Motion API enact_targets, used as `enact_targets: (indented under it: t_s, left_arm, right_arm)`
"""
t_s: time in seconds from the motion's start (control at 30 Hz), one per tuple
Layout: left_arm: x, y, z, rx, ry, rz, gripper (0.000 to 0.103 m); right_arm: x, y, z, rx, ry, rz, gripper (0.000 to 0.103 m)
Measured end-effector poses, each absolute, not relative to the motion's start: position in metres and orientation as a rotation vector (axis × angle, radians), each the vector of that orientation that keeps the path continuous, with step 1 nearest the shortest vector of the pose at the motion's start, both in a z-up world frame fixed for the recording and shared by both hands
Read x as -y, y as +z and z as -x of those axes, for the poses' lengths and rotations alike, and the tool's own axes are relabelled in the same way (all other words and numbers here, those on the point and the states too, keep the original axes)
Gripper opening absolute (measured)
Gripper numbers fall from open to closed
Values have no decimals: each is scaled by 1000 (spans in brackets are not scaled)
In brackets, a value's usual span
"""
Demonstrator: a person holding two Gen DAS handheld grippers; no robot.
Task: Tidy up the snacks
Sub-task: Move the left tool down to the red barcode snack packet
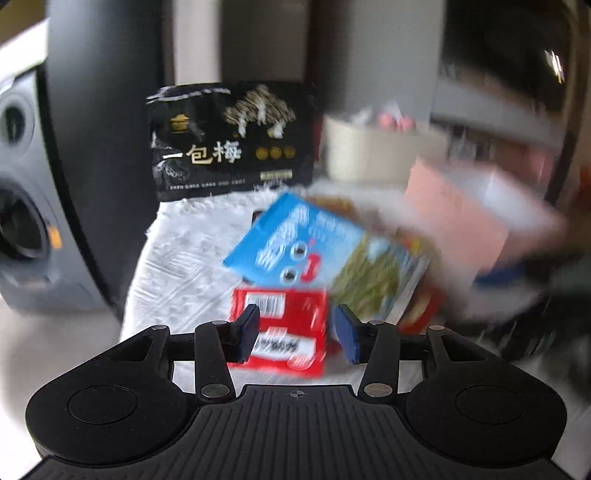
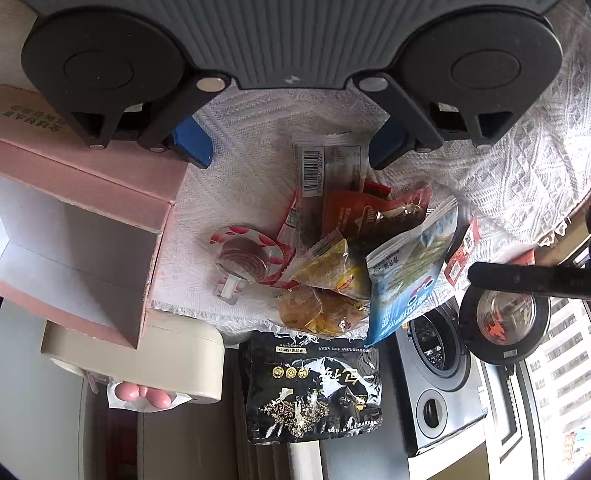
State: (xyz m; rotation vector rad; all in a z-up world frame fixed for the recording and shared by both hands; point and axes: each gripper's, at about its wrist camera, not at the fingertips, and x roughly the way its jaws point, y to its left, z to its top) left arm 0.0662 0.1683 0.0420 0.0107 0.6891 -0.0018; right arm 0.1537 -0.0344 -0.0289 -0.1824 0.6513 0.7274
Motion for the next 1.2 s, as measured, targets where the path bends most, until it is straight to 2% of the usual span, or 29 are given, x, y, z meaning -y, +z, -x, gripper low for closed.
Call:
enact_targets:
  t_s: [0.23, 0.37, 0.53, 0.73, 0.83, 1.07, 1.2]
  left_arm:
    - [-171, 19, -75, -716, 139, -253, 53]
    - [-199, 21, -84, -724, 201, -190, 49]
    - [-219, 44, -72, -626, -76, 131, 49]
    - [-177, 38, -83, -660, -86, -77, 51]
    - [-175, 26, -88, -689, 17, -177, 58]
    - [-212, 23, -92, -752, 176, -87, 55]
    - [-225, 21, -93, -764, 194, -22, 58]
  right_arm:
    - [30, -29, -151, -649, 703, 212, 92]
    - [30, -30, -151, -649, 700, 214, 92]
    - [30, -29, -151, -648, 701, 214, 92]
    - [30, -30, -151, -649, 699, 213, 92]
    - [30, -30, -151, -649, 697, 212, 92]
    - [30, -30, -151, -649, 696, 212, 92]
    - [30, -30, -151, -649, 696, 212, 92]
